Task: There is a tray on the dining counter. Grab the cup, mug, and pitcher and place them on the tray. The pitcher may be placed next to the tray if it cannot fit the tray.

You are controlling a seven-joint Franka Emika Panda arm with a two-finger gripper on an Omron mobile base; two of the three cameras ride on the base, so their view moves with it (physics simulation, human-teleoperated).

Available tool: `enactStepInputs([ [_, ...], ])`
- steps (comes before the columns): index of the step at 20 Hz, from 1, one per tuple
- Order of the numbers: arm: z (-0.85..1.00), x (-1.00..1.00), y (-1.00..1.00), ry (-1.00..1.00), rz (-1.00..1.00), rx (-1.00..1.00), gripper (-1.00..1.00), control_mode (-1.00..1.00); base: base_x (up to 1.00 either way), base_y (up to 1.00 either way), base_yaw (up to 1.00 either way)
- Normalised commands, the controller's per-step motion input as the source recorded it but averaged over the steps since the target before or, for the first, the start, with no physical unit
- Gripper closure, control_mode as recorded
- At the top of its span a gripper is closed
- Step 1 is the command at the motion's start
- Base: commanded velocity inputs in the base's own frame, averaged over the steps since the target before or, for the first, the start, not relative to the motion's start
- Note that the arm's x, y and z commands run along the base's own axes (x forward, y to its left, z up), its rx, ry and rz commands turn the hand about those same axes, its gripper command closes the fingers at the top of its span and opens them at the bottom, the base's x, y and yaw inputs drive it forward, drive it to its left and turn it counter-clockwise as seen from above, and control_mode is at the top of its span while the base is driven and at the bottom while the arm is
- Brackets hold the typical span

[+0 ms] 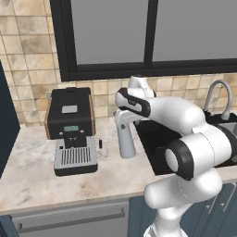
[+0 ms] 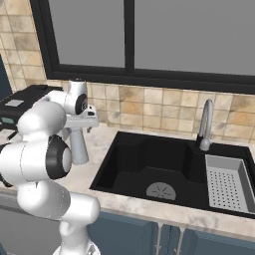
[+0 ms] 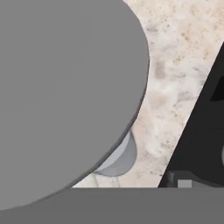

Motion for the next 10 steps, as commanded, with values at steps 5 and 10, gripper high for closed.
enactStepInputs([
  [5, 0.0, 0.0, 0.0, 0.0, 0.0, 0.0, 1.0, -1.0, 0.0, 0.0, 0.0],
  [10, 0.0, 0.0, 0.0, 0.0, 0.0, 0.0, 1.0, -1.0, 0.0, 0.0, 0.0],
])
